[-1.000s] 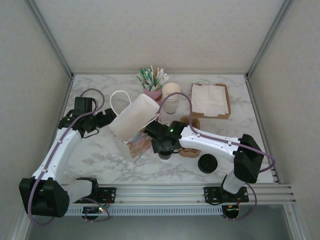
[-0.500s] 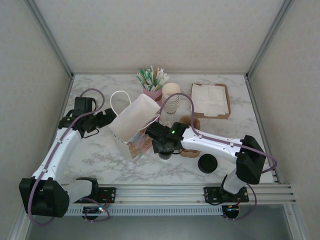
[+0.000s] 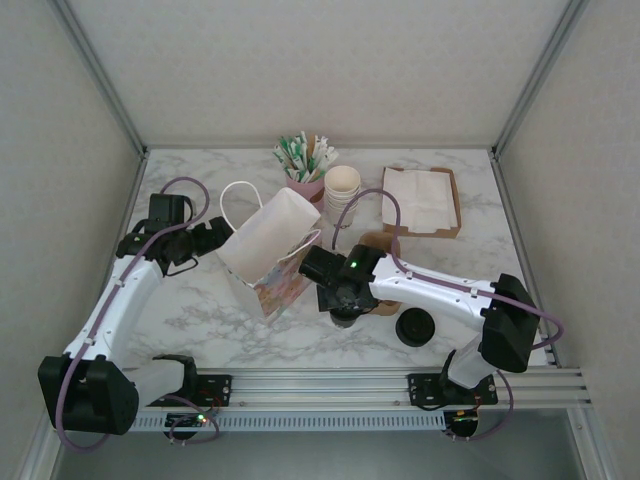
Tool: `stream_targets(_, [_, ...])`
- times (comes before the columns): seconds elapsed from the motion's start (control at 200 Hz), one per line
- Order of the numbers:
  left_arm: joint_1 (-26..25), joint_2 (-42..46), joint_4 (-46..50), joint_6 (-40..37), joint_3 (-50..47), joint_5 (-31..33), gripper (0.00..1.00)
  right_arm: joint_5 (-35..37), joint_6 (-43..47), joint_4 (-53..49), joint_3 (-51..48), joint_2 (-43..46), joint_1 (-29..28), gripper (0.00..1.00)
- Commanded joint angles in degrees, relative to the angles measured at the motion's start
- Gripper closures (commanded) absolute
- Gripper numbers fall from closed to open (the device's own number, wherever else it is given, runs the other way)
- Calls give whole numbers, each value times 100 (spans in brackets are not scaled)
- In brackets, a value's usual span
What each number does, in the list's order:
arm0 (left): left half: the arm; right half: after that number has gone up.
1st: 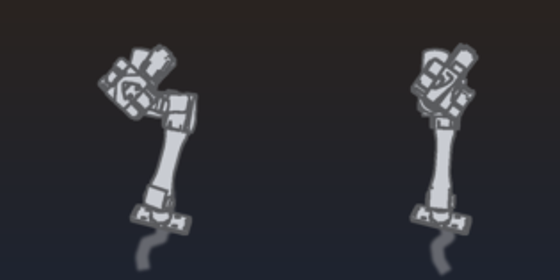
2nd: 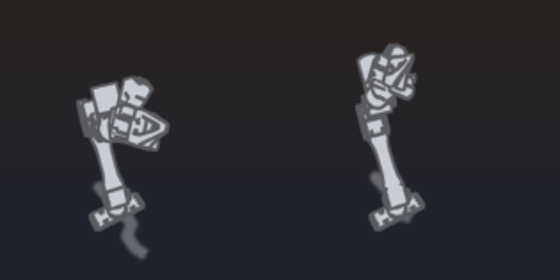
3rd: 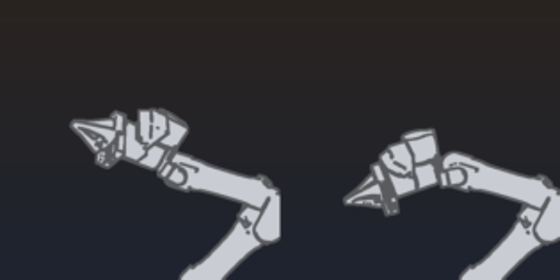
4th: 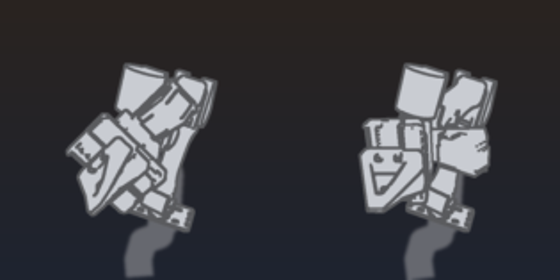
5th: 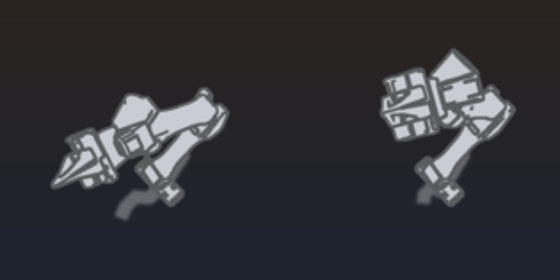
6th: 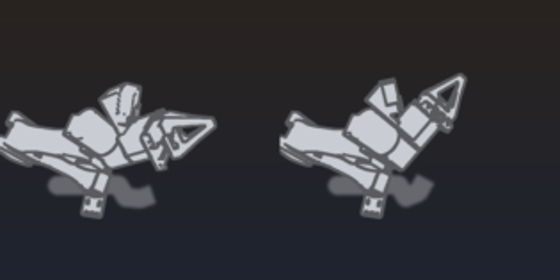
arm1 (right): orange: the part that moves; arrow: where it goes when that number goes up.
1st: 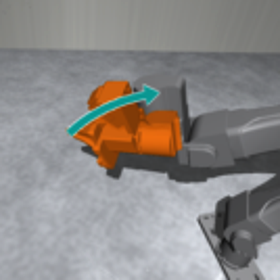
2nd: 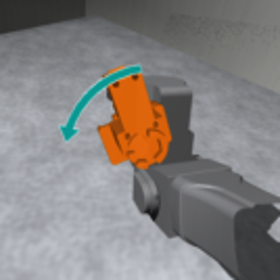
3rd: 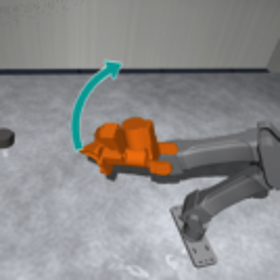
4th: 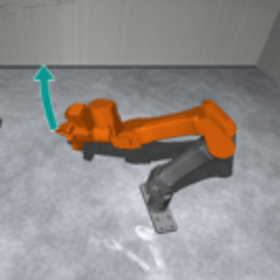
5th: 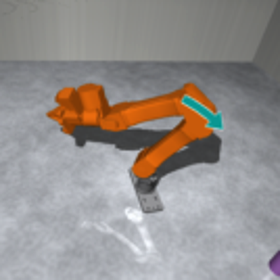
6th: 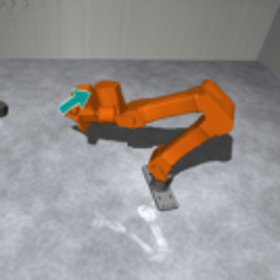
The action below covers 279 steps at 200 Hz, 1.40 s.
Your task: Pack the takeout coffee
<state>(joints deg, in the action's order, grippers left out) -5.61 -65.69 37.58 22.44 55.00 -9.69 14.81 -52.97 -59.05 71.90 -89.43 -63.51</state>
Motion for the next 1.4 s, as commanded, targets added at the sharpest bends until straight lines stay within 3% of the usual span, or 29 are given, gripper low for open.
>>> stream_targets(0.0, [-65, 44, 117, -44, 139, 92, 3, -57, -209, -392, 72, 115, 5, 19])
stream_targets(0.47, [-72, 16, 117, -39, 137, 84, 3, 47, -30, -307, 281, 304, 6, 11])
stream_targets(0.831, [-71, 5, 118, -54, 133, 90, 3, -131, -163, -193, 207, 24, 6, 32])
stream_targets(1.241, [-72, 12, 125, -53, 142, 88, 3, -272, -60, -71, 228, 136, 23, 15])
stream_targets(1.391, [-75, 20, 123, -55, 142, 86, 3, -285, -30, -38, 241, 154, 20, 18])
